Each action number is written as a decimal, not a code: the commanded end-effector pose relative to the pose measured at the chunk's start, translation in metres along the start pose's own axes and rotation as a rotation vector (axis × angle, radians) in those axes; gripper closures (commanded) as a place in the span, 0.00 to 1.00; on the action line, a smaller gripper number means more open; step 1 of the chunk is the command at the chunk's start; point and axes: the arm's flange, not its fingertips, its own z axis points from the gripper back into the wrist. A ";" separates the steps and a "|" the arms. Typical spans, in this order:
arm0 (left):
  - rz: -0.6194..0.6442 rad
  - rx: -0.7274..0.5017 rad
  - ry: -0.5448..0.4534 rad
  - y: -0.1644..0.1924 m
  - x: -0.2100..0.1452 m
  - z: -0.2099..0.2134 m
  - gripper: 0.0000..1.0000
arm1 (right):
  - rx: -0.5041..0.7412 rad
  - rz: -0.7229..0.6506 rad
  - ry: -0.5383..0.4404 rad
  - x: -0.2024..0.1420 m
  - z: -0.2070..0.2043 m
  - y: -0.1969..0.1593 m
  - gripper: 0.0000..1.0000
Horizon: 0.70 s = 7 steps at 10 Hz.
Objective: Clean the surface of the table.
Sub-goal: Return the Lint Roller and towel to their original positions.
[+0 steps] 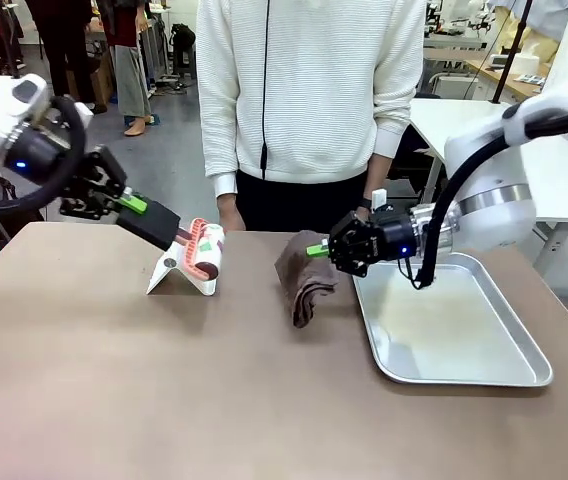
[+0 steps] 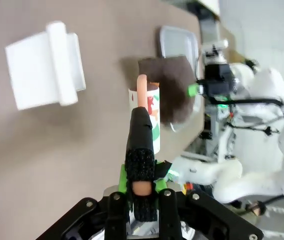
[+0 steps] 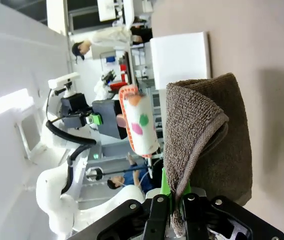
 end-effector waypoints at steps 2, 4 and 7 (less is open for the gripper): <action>0.019 0.144 -0.011 -0.013 0.026 -0.015 0.78 | 0.036 -0.073 -0.102 -0.008 -0.003 -0.005 0.93; 0.012 0.167 0.087 -0.024 0.036 -0.019 0.78 | 0.018 -0.058 -0.050 -0.002 -0.004 -0.013 0.93; -0.005 0.130 0.001 -0.009 0.026 -0.024 0.78 | 0.018 -0.058 -0.050 -0.002 -0.004 -0.013 0.93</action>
